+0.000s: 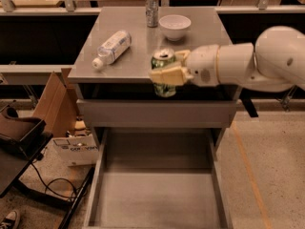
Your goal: Pick green can from middle drawer and place on counter
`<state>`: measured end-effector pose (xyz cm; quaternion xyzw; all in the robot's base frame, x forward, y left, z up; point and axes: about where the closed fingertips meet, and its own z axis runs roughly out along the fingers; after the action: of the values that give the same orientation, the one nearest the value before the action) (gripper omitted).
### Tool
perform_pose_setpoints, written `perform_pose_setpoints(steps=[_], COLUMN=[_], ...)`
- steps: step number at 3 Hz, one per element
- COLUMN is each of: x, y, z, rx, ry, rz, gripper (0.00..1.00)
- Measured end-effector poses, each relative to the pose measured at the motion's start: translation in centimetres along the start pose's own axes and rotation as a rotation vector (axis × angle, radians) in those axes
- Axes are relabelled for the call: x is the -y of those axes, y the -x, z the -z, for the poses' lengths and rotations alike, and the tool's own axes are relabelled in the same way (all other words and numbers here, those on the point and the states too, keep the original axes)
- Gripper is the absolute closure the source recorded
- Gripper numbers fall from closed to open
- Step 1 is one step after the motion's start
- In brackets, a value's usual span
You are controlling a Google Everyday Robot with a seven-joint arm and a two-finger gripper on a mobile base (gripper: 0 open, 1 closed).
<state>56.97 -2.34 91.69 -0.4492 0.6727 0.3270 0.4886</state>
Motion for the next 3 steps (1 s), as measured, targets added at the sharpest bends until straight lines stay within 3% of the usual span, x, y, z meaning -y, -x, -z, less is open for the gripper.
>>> perform_pose_setpoints(steps=[1, 2, 3], x=[6.7, 11.3, 14.9], y=[3.9, 3.7, 0.4], z=[-0.5, -3.0, -5.0], rx=[-0.063, -0.097, -0.062], ry=[-0.137, -0.208, -0.246], rz=[0.014, -0.042, -0.147], gripper=[1.00, 1.00, 1.00])
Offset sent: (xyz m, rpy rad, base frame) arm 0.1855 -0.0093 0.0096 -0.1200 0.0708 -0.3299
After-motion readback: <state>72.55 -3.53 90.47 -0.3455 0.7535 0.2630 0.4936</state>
